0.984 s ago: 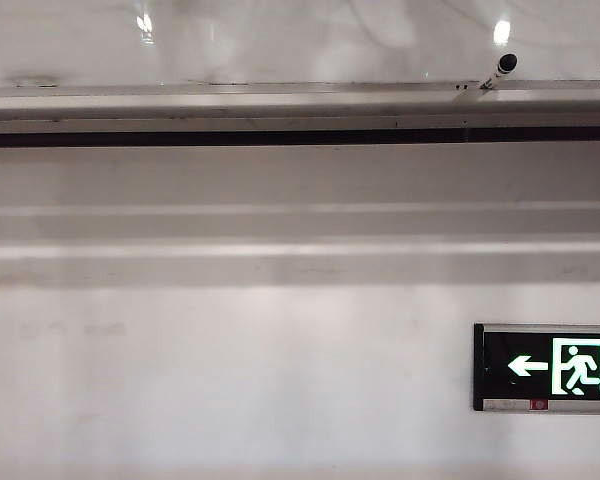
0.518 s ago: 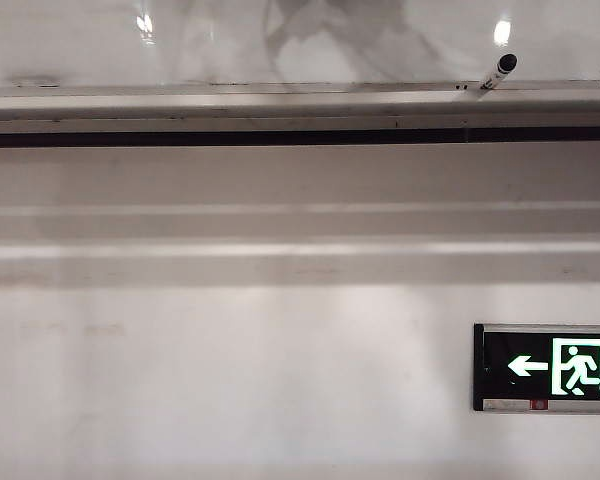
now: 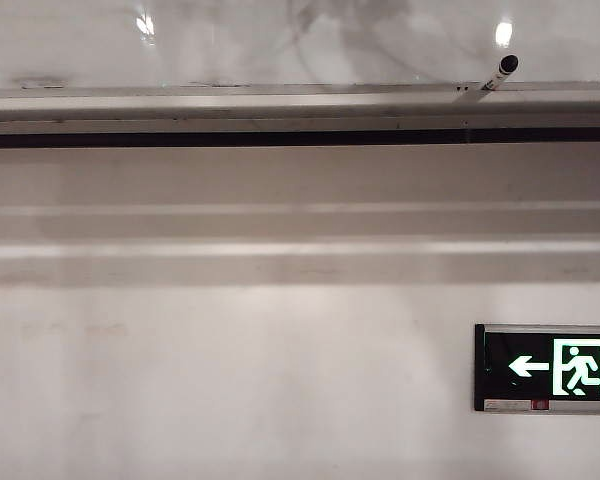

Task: Wipe the whiteboard clean using the black magnetic whiteboard eraser attached to the whiteboard.

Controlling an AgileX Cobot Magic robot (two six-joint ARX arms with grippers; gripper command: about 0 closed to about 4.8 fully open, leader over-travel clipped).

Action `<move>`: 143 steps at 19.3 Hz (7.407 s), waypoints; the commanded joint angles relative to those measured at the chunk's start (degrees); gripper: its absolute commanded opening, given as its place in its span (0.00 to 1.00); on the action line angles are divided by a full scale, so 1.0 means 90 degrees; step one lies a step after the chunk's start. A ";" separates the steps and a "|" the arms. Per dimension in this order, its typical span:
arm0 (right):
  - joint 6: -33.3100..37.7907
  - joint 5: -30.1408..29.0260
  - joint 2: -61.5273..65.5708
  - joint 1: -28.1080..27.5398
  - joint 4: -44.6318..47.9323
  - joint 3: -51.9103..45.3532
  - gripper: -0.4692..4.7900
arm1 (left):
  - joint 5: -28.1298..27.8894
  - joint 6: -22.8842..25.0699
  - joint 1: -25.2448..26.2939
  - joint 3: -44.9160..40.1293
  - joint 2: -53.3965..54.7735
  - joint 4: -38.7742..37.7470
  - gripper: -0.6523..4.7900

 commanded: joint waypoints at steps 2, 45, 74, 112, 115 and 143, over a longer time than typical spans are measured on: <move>-0.0102 0.0741 -0.0401 -0.0709 0.1275 0.0141 0.23 | 0.0034 -0.0022 0.0002 0.0027 -0.0012 0.0073 0.11; -0.0401 0.0903 0.0352 0.0092 -0.1773 0.0372 0.16 | 0.0202 -0.0024 0.0002 0.0027 -0.0019 0.0197 0.11; 0.0066 -0.0991 -0.0386 -0.0872 0.0520 0.0457 0.10 | 0.0202 -0.0024 0.0002 0.0027 -0.0012 0.0350 0.11; -0.0393 0.0432 0.0359 0.0753 0.0143 0.0459 0.19 | 0.0318 -0.0143 0.0002 0.0027 -0.0015 0.0352 0.11; -0.0818 0.0852 0.0362 0.0736 -0.0476 0.0457 0.18 | 0.0318 -0.0143 0.0002 0.0027 -0.0012 0.0379 0.11; -0.2601 0.1693 -0.0534 -0.0923 0.0274 0.0461 0.16 | 0.0318 -0.0143 0.0002 0.0027 -0.0012 0.0457 0.11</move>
